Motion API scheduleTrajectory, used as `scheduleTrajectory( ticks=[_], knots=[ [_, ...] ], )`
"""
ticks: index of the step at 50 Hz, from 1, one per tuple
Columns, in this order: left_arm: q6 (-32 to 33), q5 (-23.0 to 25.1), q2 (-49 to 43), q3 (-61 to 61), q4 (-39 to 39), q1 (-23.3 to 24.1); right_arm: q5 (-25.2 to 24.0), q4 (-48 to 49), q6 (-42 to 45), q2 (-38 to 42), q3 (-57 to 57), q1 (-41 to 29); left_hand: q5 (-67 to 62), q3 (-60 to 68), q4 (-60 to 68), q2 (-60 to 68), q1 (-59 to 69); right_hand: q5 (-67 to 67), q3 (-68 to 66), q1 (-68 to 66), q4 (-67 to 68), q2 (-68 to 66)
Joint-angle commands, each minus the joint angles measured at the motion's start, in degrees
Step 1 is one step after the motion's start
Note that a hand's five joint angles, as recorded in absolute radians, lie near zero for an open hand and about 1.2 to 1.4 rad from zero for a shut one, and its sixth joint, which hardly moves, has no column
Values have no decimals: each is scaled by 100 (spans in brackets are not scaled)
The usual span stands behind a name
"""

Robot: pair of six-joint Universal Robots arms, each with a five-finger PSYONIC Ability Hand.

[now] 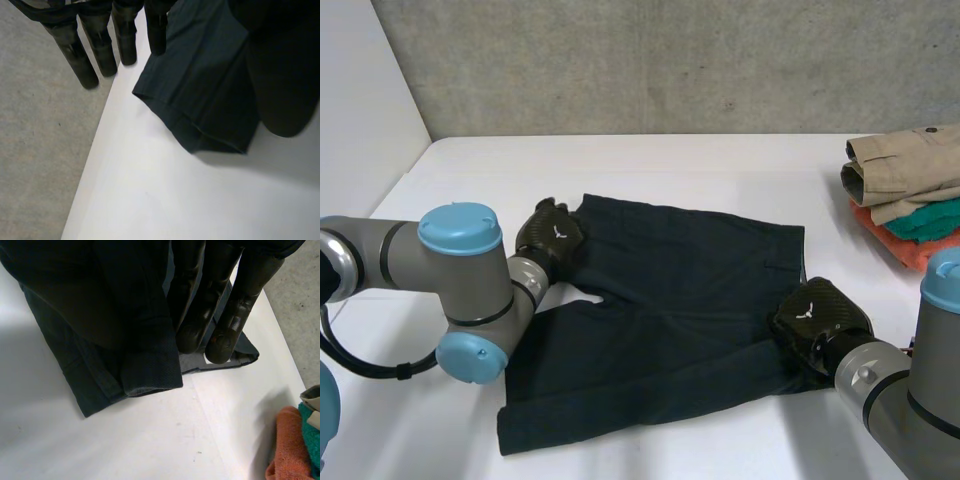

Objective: Fold the laundry.

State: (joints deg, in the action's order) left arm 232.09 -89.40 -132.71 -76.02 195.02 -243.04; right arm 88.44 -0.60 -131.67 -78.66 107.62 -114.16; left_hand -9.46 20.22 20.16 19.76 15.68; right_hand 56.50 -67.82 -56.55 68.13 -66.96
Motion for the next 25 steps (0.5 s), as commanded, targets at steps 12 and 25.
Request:
scheduleTrajectory(
  ticks=[12, 25],
  knots=[
    [-2448, 37, 2968, -1704, -974, 37, -3, 60, -456, 62, -101, 61, -268, 192, 198, 237, 646, 1350, -1218, -2345, 1187, -1304],
    [-3662, 283, 4130, -2900, -3084, 257, 15, 51, -649, 62, -163, 78, -539, 463, 469, 509, 917, 1350, -1218, -2345, 1187, -1304]
  ],
)
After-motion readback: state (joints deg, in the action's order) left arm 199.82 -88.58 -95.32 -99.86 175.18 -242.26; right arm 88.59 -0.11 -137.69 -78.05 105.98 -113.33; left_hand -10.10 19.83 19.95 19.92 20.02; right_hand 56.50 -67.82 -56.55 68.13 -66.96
